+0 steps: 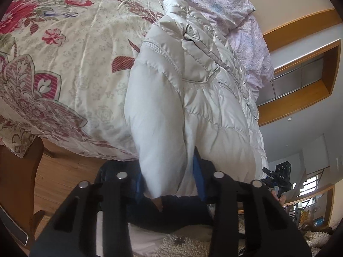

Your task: Fold large clothes

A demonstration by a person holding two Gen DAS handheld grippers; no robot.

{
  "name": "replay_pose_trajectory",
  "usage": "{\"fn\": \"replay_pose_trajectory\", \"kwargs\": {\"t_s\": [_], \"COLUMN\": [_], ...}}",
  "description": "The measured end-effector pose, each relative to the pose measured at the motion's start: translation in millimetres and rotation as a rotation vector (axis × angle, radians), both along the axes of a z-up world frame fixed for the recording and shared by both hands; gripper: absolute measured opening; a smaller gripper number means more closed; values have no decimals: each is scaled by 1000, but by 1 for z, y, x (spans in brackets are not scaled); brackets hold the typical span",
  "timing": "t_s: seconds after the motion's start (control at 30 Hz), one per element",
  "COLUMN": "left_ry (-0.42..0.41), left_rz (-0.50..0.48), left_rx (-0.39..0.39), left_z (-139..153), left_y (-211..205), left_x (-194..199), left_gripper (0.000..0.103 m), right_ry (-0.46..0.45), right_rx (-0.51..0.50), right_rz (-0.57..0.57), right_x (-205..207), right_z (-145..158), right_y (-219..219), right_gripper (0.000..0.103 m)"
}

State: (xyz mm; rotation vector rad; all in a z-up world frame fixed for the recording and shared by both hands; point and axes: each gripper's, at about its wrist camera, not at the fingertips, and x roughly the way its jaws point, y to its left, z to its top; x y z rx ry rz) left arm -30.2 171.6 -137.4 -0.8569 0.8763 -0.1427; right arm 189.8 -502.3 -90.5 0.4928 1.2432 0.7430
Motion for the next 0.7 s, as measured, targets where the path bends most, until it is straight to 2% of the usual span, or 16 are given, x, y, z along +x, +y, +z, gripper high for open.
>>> {"fn": "replay_pose_trajectory", "kwargs": {"t_s": [0.1,0.3,0.5,0.6,0.7], "left_ry": [-36,-143,-257,-301,-327], "left_rz": [1,16,62,97,130], "left_rx": [19,59,136,185,188], "left_z": [15,58,104,124,136], "left_y": [-3,0,6,8,15], "left_x": [-6,-6,15,31,47], "left_gripper": [18,15,15,15,15], "right_ry": [-51,-205,-440,-529,-592], "right_rx": [-3,-11,-31,-34,-53], "right_rz": [25,24,-89,-146,-190], "right_x": [-2,-1,12,23,33], "right_z": [18,58,106,124,133], "right_y": [7,28,51,59,67], "right_gripper": [25,18,17,17,17]}}
